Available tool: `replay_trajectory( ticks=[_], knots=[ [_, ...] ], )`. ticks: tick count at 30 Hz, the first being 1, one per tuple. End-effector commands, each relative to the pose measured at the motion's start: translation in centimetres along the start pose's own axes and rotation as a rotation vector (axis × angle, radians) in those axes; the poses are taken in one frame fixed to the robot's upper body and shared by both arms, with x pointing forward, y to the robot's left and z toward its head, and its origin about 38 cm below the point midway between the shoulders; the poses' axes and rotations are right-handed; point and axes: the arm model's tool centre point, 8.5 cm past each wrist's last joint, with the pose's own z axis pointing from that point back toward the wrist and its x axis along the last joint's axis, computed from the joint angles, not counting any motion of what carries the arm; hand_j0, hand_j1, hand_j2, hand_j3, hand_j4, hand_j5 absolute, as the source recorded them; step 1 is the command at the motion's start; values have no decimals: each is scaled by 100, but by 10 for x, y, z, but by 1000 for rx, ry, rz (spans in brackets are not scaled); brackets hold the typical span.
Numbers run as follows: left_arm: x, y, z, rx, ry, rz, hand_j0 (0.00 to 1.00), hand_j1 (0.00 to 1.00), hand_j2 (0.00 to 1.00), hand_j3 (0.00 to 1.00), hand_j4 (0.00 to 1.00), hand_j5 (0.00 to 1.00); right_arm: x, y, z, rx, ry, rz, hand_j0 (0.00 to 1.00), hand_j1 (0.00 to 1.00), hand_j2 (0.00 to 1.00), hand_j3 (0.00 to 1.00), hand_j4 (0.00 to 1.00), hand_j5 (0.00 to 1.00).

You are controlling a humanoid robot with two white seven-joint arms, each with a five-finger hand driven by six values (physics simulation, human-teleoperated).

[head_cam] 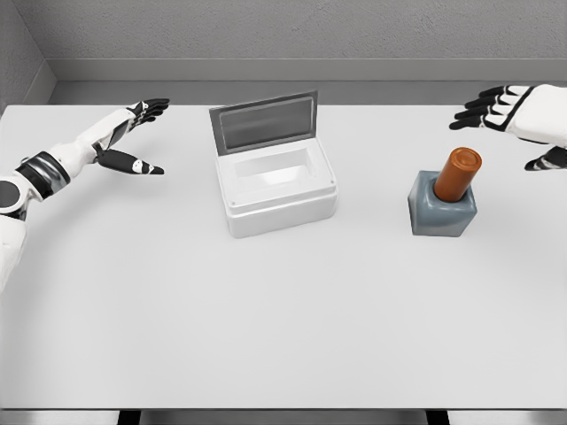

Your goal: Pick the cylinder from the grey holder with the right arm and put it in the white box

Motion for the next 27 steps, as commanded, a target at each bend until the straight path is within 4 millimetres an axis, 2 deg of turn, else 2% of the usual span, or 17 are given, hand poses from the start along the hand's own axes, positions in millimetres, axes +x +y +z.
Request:
replay_trajectory(
  ticks=[1, 3, 6, 8, 12, 14, 18, 20, 27],
  knots=[
    [1, 1, 0, 6, -4, 6, 100, 100, 100, 100, 100, 100, 2, -2, -7, 7, -17, -2, 100, 100, 100, 100, 100, 100],
    [0, 2, 1, 7, -3, 6, 100, 100, 100, 100, 100, 100, 4, -6, -22, 46, -45, 16, 100, 100, 100, 100, 100, 100],
    [0, 2, 1, 7, -3, 6, 100, 100, 100, 100, 100, 100, -10, -13, -9, 54, 8, 41, 100, 100, 100, 100, 100, 100],
    [0, 2, 1, 7, -3, 6, 100, 100, 100, 100, 100, 100, -34, -12, 6, 77, 91, 48, 100, 100, 100, 100, 100, 100],
    [0, 2, 1, 7, -3, 6, 100, 100, 100, 100, 100, 100, -30, -8, -2, 132, 69, 53, 100, 100, 100, 100, 100, 100],
    [0, 2, 1, 7, -3, 6, 100, 100, 100, 100, 100, 100, -24, -11, -19, 143, 29, 55, 100, 100, 100, 100, 100, 100],
    [0, 2, 1, 7, -3, 6, 100, 100, 100, 100, 100, 100, -20, -1, -28, 125, 9, -36, 100, 100, 100, 100, 100, 100],
    [0, 2, 1, 7, -3, 6, 100, 100, 100, 100, 100, 100, -14, -6, -44, 135, -26, -22, 100, 100, 100, 100, 100, 100],
    [0, 2, 1, 7, -3, 6, 100, 100, 100, 100, 100, 100, -13, -1, -53, 154, -40, -27, 100, 100, 100, 100, 100, 100]
  ],
)
